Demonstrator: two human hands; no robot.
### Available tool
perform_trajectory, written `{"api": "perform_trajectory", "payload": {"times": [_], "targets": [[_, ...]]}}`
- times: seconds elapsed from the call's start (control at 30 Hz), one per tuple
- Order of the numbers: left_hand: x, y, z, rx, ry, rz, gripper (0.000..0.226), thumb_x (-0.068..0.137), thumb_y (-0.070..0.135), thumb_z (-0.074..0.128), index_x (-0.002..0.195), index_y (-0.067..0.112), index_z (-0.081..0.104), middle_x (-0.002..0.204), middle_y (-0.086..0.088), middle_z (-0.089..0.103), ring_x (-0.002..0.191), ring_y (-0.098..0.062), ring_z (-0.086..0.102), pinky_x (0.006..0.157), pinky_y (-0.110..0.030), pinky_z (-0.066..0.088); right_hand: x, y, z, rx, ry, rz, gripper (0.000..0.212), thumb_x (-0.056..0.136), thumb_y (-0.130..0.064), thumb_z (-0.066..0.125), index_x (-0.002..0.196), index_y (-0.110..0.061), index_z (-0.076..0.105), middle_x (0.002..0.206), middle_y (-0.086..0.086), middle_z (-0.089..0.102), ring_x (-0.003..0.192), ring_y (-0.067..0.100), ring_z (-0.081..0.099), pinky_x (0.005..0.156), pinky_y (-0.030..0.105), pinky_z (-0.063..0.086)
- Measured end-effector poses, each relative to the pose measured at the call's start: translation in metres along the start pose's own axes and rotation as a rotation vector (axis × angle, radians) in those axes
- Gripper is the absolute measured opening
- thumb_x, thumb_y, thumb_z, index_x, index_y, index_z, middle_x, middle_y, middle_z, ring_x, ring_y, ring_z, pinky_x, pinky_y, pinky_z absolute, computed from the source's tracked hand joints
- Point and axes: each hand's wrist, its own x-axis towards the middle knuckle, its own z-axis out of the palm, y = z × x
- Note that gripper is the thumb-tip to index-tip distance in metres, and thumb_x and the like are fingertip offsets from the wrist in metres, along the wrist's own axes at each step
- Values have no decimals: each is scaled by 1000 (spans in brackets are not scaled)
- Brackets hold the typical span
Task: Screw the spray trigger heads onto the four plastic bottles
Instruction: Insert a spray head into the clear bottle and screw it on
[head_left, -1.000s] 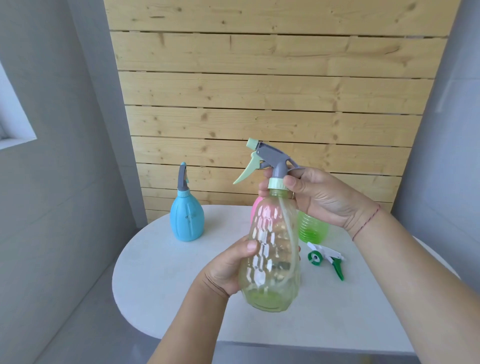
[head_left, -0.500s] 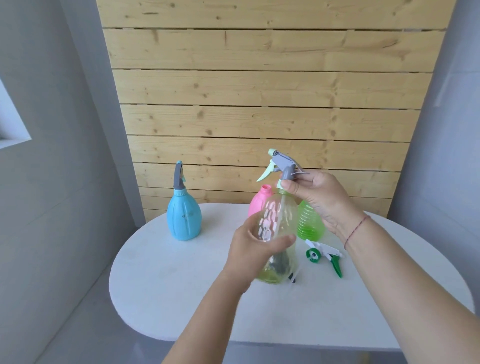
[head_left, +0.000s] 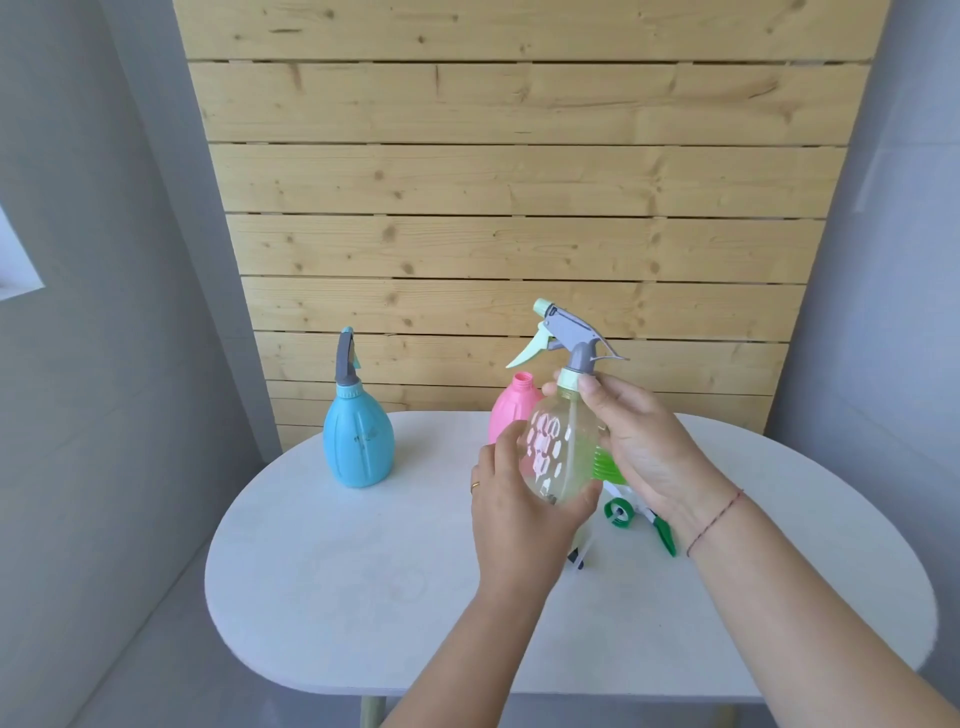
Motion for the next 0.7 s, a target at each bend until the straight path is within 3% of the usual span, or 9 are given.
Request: {"api": "perform_trajectory", "payload": {"times": [0.1, 0.17, 0.23, 0.33, 0.43, 0.5, 0.6, 0.63, 0.7], "targets": [[-1, 1, 3, 118, 90, 38, 81, 61, 45, 80, 132, 27, 44, 115, 9, 52, 112, -19, 48, 93, -34, 45, 2, 1, 3, -37, 109, -16, 30, 77, -31, 73, 97, -10, 73, 102, 15, 74, 89, 21, 68, 101, 47, 47], [-3, 2, 7, 232, 178, 51, 82, 61, 44, 82, 132, 22, 47, 117, 1, 55, 110, -24, 51, 91, -34, 44, 4, 5, 12, -18, 218, -2, 29, 72, -26, 78, 92, -7, 71, 94, 16, 75, 78, 21, 69, 90, 45, 53], [-4, 4, 8, 224, 162, 26, 85, 61, 45, 83, 133, 21, 45, 119, 1, 52, 112, -22, 49, 94, -34, 42, 5, 6, 19, 15, 247, -14, 30, 68, -24, 81, 89, -8, 68, 95, 19, 74, 74, 21, 69, 80, 40, 56], [4, 6, -4, -83, -148, -74, 78, 65, 44, 83, 131, 25, 45, 120, 5, 51, 114, -14, 47, 95, -29, 43, 8, -1, 13, 21, 154, -47, 42, 60, -30, 82, 92, -9, 66, 91, 13, 75, 76, 18, 69, 81, 35, 54], [20, 2, -31, -516, -591, -262, 60, 71, 36, 78, 124, 20, 54, 115, -1, 65, 103, -16, 63, 78, -25, 54, 11, -7, -3, 122, -75, -32, 31, 67, -24, 73, 92, -10, 63, 88, 10, 75, 86, 22, 72, 81, 32, 55], [23, -2, -39, -550, -728, -279, 57, 73, 29, 77, 124, 16, 56, 114, -6, 67, 99, -16, 66, 76, -23, 54, 10, -8, -6, 148, -156, -3, 27, 72, -19, 69, 97, -11, 63, 95, 14, 73, 96, 26, 70, 89, 37, 53], [16, -1, -28, -453, -551, -277, 60, 69, 25, 86, 120, 20, 54, 120, -2, 61, 108, -15, 59, 68, -9, 50, 9, -6, -1, 58, -105, -8, 32, 75, -16, 70, 106, -8, 64, 106, 19, 70, 103, 28, 65, 97, 39, 48], [12, 0, -21, -362, -422, -253, 63, 67, 27, 87, 119, 21, 51, 117, 3, 57, 109, -14, 54, 68, -7, 47, 8, -6, 4, 9, -49, -18, 31, 77, -14, 72, 106, -8, 66, 105, 17, 71, 100, 25, 65, 93, 34, 50], [5, 2, -10, -95, -142, -199, 73, 64, 35, 87, 122, 21, 45, 115, 8, 51, 111, -13, 46, 80, -14, 42, 6, -2, 18, -70, 98, -31, 27, 78, -13, 74, 104, -10, 67, 97, 10, 73, 87, 19, 66, 77, 21, 52]]}}
